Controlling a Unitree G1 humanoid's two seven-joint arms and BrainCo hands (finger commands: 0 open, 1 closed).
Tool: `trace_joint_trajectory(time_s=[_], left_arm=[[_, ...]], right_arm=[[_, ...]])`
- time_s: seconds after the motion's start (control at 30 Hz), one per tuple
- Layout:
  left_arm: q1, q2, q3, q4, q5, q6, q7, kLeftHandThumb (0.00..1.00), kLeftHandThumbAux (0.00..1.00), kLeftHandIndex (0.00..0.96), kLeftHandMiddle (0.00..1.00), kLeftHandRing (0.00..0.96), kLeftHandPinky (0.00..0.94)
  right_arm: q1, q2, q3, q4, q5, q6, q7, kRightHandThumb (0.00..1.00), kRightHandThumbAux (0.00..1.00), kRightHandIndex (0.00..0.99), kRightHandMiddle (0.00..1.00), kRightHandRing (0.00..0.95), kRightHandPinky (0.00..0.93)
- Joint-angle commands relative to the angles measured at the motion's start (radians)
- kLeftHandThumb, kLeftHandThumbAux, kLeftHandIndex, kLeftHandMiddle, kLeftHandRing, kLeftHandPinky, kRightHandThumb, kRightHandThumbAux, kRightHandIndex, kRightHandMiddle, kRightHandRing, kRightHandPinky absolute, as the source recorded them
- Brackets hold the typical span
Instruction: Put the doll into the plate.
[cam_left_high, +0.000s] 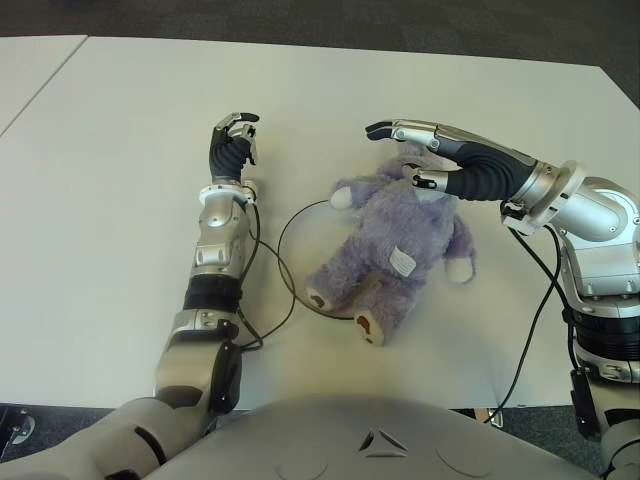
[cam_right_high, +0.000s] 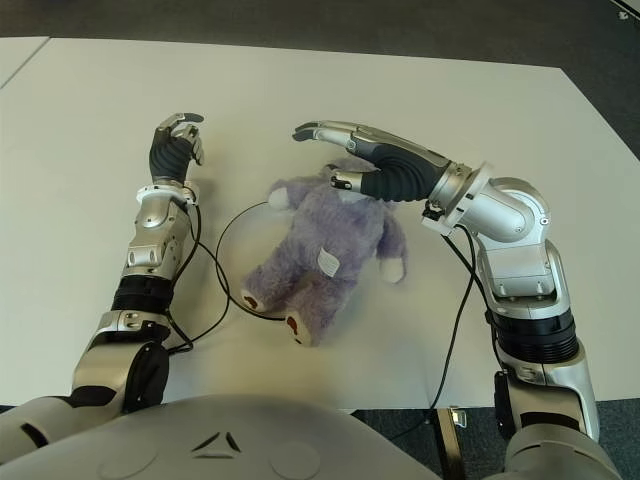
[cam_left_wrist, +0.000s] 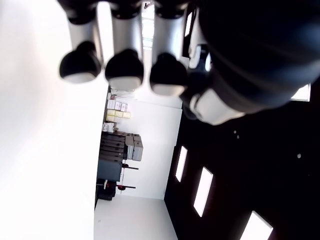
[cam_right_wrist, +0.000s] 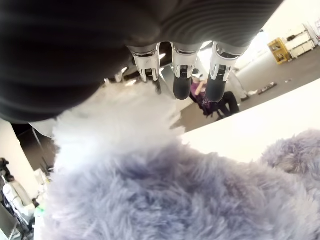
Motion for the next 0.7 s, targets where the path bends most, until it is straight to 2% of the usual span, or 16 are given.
trace_joint_trajectory(time_s=[0.03, 0.33, 0.5, 0.7], left_arm=[[0.022, -0.007, -0.006, -0.004, 0.004, 0.019, 0.008, 0.709, 0.705, 0.442, 0.857, 0.861, 0.827], [0.026, -0.010, -0.007, -0.013, 0.004, 0.029, 0.008, 0.709, 0.704, 0.442, 0.856, 0.859, 0.824], [0.030, -0.012, -0.011, -0.021, 0.010, 0.037, 0.013, 0.709, 0.704, 0.442, 0.854, 0.857, 0.821], [0.033, -0.014, -0.013, -0.028, 0.014, 0.038, 0.016, 0.708, 0.705, 0.442, 0.857, 0.858, 0.821]], right_arm=[[0.017, 0.005, -0.010, 0.011, 0.007, -0.025, -0.011, 0.727, 0.238, 0.000, 0.000, 0.000, 0.000], [0.012, 0.000, -0.012, 0.053, 0.017, -0.100, -0.004, 0.702, 0.231, 0.000, 0.000, 0.000, 0.000], [-0.009, -0.034, -0.005, 0.088, 0.002, -0.144, 0.025, 0.695, 0.229, 0.000, 0.000, 0.000, 0.000], [-0.018, -0.048, -0.003, 0.108, -0.018, -0.178, 0.027, 0.691, 0.229, 0.000, 0.000, 0.000, 0.000]])
